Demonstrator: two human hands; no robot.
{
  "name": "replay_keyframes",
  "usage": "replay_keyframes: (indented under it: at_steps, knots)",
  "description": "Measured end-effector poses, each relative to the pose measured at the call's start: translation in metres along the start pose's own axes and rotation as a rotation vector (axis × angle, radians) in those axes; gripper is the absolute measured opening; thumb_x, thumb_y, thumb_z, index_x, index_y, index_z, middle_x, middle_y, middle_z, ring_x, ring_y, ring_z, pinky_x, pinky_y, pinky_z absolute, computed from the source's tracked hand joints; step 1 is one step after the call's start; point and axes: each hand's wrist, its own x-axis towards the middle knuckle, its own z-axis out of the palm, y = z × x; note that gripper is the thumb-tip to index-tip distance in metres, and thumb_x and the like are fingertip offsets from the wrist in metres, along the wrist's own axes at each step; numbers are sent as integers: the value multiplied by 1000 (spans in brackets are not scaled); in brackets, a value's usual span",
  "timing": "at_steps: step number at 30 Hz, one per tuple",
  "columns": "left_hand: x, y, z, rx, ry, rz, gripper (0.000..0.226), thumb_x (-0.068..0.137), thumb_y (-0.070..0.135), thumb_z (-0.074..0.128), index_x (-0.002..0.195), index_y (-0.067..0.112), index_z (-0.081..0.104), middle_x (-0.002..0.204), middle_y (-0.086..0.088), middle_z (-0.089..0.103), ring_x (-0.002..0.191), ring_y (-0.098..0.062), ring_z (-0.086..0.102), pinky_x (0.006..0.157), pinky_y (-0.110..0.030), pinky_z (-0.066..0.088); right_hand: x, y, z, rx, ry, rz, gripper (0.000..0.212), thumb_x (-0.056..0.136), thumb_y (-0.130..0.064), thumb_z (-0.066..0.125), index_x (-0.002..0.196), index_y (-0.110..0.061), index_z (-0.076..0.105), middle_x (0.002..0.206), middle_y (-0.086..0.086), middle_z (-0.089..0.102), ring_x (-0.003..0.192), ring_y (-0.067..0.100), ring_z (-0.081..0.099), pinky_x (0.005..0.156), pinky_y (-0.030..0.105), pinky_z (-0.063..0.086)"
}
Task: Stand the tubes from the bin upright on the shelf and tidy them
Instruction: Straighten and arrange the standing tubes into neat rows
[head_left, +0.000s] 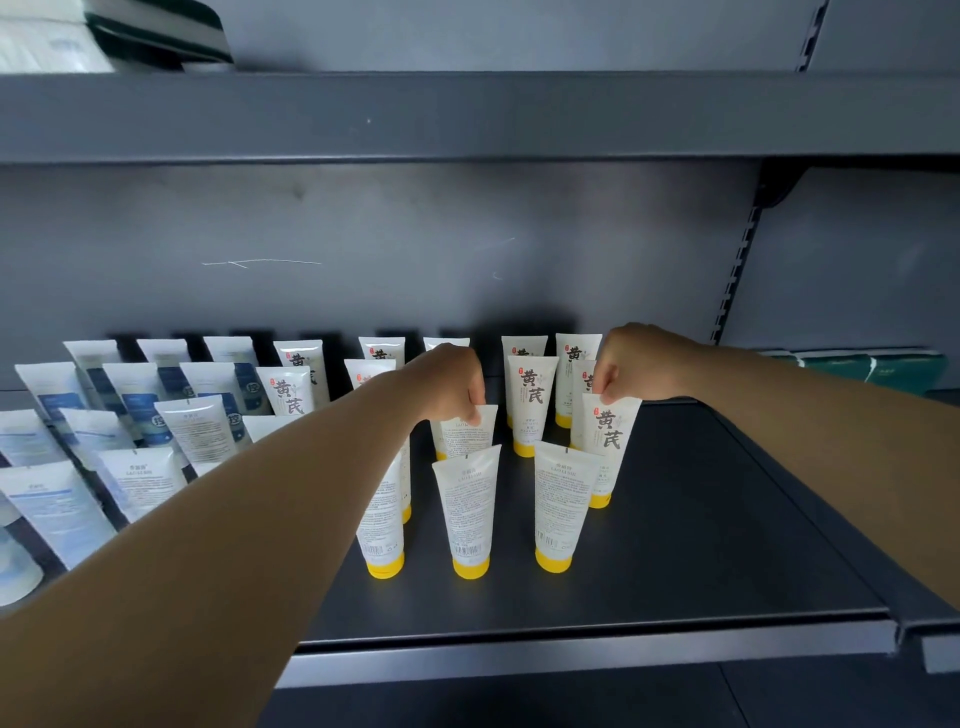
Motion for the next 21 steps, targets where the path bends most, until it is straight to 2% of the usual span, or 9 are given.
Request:
replay_keyframes:
  at_steps: [3, 7, 14, 18, 21]
  knots:
    - [-1, 0, 1, 6, 3, -4, 27, 81, 19, 72, 106, 9, 71, 107, -5, 70, 99, -19, 64, 86, -26, 48, -1, -1, 0, -13, -4, 3, 15, 81, -13, 71, 96, -15, 75, 100, -4, 72, 80, 7, 59, 62, 11, 37]
    - [-1, 2, 2, 19, 11, -22, 27, 81, 19, 72, 105, 9, 71, 106, -6, 71, 98, -21, 64, 88, -29, 50, -1, -4, 0, -37, -7, 22, 18, 82, -13, 70, 99, -15, 75, 103, -3, 72, 84, 10, 61, 74, 21, 43]
    - [0, 7, -3, 49, -14, -62, 33, 80, 23, 73, 109, 8, 69, 109, -7, 69, 102, -23, 63, 92, -34, 50, -2, -8, -1, -69, -14, 38, 20, 82, -12, 70, 102, -14, 73, 106, 0, 71, 94, 16, 64, 75, 23, 42]
    - [5, 18, 0, -2, 24, -108, 34, 83, 22, 70, 110, 3, 67, 105, -8, 68, 98, -23, 62, 84, -29, 49, -3, -8, 0, -71, -3, 42, 20, 82, -12, 70, 102, -15, 73, 107, 0, 70, 95, 17, 64, 79, 25, 47]
    - [8, 28, 4, -35, 45, -122, 23, 84, 19, 69, 97, 1, 66, 84, -5, 60, 84, -20, 56, 73, -26, 43, -4, -9, 0, -79, 3, 36, 20, 82, -12, 70, 102, -15, 73, 107, 0, 70, 96, 18, 64, 83, 26, 48]
